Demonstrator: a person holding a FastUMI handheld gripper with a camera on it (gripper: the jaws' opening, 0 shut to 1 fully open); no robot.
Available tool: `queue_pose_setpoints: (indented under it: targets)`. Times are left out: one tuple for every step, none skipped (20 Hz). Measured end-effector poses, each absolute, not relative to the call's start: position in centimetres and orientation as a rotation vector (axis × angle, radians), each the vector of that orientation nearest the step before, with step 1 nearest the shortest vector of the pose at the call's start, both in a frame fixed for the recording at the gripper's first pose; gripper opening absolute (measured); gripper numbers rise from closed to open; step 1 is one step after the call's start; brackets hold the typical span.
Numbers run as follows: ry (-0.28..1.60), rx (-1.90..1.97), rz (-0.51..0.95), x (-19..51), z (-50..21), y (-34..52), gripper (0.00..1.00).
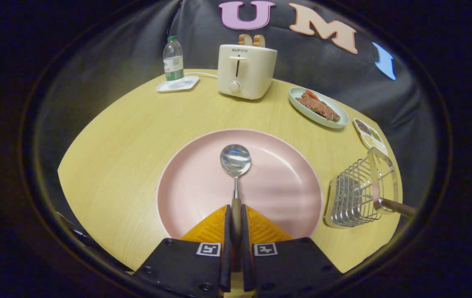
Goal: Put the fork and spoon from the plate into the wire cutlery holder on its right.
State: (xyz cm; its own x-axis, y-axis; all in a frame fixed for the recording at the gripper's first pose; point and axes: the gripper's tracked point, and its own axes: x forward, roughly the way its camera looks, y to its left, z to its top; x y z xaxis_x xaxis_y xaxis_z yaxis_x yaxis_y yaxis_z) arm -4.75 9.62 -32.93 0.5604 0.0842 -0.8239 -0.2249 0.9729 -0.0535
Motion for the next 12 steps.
queue_pose_setpoints:
  targets:
    - [0.965, -0.162, 0.185, -4.7, -33.0, 9.7, 0.13]
    - [0.973, -0.172, 0.191, -4.8, -32.9, 9.6, 0.11]
    - [0.987, -0.180, 0.194, -4.9, -33.0, 9.5, 0.09]
    - [0.998, -0.181, 0.196, -4.9, -32.9, 9.4, 0.08]
    - [1.003, -0.180, 0.194, -4.9, -32.8, 9.3, 0.08]
    - [1.019, -0.183, 0.194, -5.0, -32.6, 9.0, 0.08]
    - [1.024, -0.184, 0.196, -5.1, -32.3, 8.8, 0.08]
    - [1.028, -0.191, 0.206, -5.2, -32.0, 8.6, 0.08]
    - [1.033, -0.199, 0.221, -5.4, -31.8, 8.5, 0.08]
    - [1.041, -0.206, 0.238, -5.6, -31.5, 8.5, 0.08]
    - [1.045, -0.215, 0.249, -5.7, -31.2, 8.3, 0.08]
    - [1.045, -0.230, 0.257, -5.7, -30.8, 8.1, 0.08]
